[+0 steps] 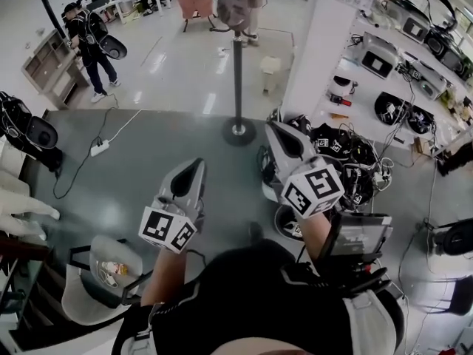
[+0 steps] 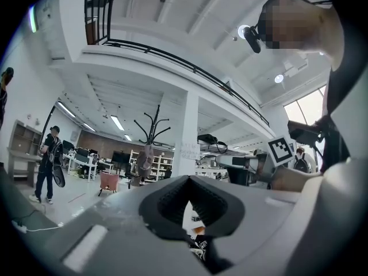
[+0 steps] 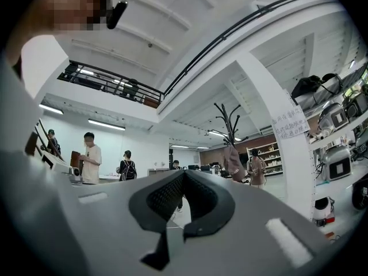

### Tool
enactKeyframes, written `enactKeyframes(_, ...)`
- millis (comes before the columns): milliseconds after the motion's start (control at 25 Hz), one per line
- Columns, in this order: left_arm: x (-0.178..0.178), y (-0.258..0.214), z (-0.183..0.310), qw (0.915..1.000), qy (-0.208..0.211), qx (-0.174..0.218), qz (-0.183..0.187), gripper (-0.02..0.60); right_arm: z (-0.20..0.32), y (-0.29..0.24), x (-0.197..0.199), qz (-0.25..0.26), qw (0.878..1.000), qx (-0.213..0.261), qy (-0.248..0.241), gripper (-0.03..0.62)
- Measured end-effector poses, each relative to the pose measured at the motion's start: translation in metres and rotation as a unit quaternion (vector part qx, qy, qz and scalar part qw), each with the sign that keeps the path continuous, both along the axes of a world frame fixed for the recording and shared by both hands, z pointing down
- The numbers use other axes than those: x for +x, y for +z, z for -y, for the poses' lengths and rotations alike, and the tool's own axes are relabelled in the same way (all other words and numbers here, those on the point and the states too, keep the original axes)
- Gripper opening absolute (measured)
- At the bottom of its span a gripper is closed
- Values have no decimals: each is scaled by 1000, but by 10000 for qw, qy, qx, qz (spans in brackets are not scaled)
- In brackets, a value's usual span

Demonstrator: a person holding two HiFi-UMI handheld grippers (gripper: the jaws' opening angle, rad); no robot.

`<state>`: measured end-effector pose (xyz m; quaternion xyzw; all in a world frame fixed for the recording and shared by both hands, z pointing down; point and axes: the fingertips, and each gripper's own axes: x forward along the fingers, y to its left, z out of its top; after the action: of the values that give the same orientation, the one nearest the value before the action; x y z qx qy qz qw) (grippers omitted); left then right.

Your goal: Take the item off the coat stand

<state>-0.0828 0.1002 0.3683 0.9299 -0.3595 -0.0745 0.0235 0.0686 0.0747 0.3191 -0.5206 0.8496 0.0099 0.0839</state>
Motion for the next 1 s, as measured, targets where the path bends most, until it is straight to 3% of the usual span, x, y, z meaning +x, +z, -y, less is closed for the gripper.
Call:
enactKeyframes(760,51,-8,91,9996,-286,-11,72,17,97,-9,56,97,9997,88,-193,9)
enactKeyframes(1000,66,-6,112,9993,-372,-81,45,17,115,-12,67,-173,9992,286,-237,9)
